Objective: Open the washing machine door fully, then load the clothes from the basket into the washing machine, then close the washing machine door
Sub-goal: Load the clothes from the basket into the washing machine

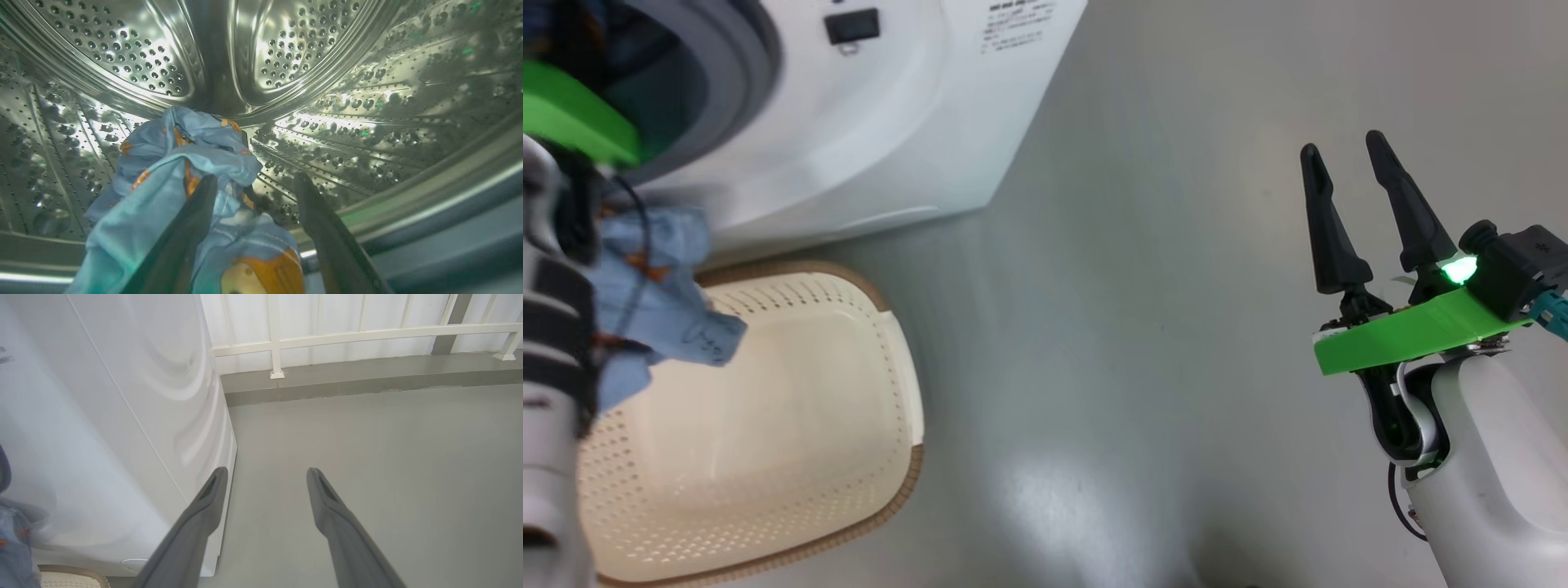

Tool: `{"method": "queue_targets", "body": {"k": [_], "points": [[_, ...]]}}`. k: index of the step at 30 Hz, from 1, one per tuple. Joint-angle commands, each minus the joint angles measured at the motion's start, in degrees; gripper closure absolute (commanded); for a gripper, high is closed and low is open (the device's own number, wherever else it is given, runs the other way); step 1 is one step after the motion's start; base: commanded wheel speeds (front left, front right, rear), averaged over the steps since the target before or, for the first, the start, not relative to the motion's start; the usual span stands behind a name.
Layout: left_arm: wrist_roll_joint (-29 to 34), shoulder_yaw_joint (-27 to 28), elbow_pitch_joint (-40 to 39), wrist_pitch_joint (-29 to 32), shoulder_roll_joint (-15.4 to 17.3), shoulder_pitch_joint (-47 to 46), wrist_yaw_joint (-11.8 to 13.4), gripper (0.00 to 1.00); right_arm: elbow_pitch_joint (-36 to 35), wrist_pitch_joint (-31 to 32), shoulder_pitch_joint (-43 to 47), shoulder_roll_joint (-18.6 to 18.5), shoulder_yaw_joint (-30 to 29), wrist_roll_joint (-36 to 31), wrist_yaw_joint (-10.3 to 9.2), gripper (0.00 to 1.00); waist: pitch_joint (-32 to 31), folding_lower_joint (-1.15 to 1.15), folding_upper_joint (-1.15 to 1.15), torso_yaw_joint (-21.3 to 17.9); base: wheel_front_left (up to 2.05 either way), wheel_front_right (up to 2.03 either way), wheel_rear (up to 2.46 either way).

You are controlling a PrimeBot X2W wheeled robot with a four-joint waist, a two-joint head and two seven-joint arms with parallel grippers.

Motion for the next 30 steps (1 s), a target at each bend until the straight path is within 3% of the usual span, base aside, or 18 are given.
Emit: {"method": "queue_targets", "body": {"k": [1, 11, 30], "points": [[-0.93, -0.14, -2.48, -0.62, 1.99, 2.63, -0.35, 0.00, -0.78, -0.46, 1.64, -0.82, 1.00, 0.26, 0.26, 0.00, -2.79, 0.01, 0.00, 1.74, 0.00, 0.00, 0.00], [-3.92, -0.85, -12.61, -0.82, 1.31, 14.97, -0.36, 0.00, 1.00, -0.46, 3.35, -1.25, 1.68, 1.29, 0.26, 0.00, -10.48, 0.01, 0.00, 4.63, 0.00, 0.00, 0.00], [-2.07, 1.36, -29.83, -0.83, -1.51, 37.67, -0.36, 0.00, 3.28, -0.46, 9.02, -3.32, 0.61, 2.60, 0.26, 0.00, -23.60, 0.01, 0.00, 9.48, 0.00, 0.00, 0.00]]}}
